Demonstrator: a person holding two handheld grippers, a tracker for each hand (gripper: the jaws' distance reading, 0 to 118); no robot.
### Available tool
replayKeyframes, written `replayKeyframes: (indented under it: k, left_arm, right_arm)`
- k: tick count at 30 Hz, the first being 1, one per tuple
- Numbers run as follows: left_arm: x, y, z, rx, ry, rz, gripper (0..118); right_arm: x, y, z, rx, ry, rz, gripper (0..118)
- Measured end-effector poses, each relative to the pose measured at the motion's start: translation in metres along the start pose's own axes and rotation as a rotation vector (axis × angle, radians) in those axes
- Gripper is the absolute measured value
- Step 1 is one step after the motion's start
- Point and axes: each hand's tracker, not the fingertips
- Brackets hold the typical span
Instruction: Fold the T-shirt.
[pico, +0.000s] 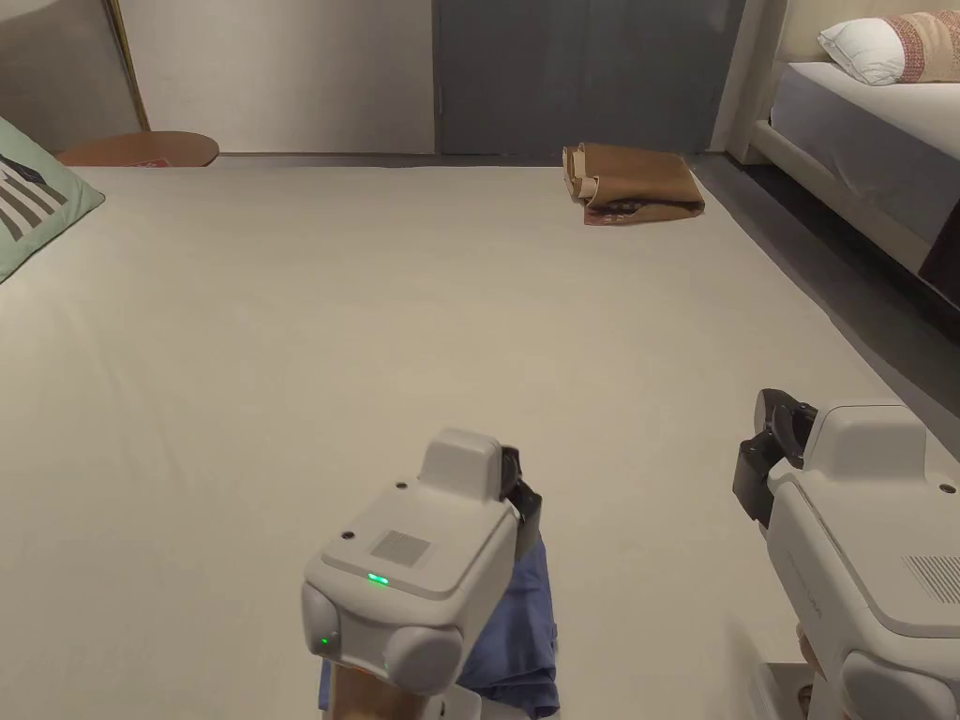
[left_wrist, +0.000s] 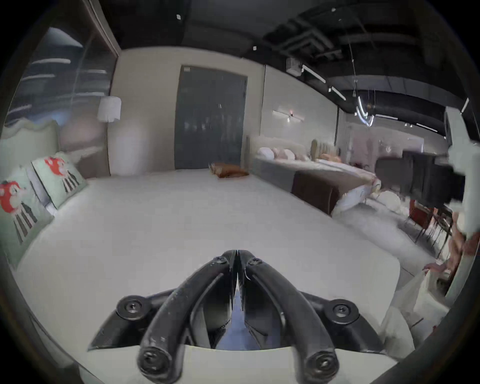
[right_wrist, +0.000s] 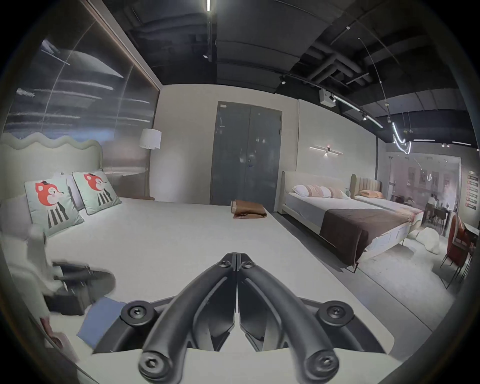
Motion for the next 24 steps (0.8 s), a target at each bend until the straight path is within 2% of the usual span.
replayKeyframes:
  k: [9,17,24]
  left_arm:
    - [-0.060,0.047,0.055,0.171,0.198,-0.078,0]
    - [-0.116,0.052,0.084,0.230,0.369,-0.034,0]
    - [-0.146,0.046,0.099,0.241,0.455,-0.003,0]
  right_arm:
    - [-0.037,0.025,0.005,0.066,0.061,0.001,0]
    - [-0.055,0.028,-0.001,0.100,0.094,0.009,0]
    - [-0.064,0.030,-0.004,0.103,0.114,0.021,0]
